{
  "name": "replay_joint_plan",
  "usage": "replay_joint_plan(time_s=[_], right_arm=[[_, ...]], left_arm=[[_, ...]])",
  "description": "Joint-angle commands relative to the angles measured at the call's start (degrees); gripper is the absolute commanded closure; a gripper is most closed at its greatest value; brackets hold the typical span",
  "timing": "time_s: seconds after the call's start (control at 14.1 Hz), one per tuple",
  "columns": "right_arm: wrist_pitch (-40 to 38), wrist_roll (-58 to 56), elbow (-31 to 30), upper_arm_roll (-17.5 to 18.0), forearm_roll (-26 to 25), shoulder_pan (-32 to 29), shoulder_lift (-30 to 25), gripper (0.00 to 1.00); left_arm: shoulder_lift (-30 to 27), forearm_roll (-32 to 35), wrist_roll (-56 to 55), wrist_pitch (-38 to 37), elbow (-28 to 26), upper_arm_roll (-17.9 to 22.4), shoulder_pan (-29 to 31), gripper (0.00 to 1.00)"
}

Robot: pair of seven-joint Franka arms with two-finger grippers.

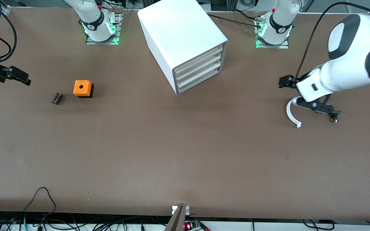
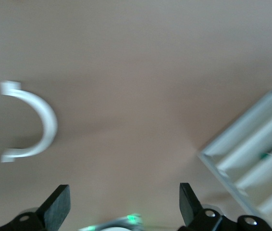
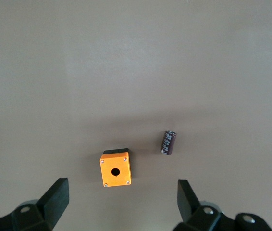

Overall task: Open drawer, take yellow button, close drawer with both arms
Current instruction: 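Hook the left gripper on the lowest drawer front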

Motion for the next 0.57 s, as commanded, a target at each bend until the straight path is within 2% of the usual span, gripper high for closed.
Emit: replay_joint_plan(time_s=[0.0,0.21,0.49], right_arm=[[0.4,-0.7,-0.7,0.2,0.9,-0.1,-0.5,0.00],[0.3,-0.8,-0.9,0.2,1.0,-0.1,-0.5,0.00],[0.3,-1.8,-0.9,0.0,1.0,-0.1,-0.5,0.00]], left_arm=[[2.1,-14.1,1.0,-0.9,-5.9,-0.3,-1.0,0.00],[2.6,-27.5,3.8,-0.6,-12.6,-2.2,-2.3,0.00],[4.8,-35.4,5.0,1.7,-16.0,-8.8,-3.1,0.00]])
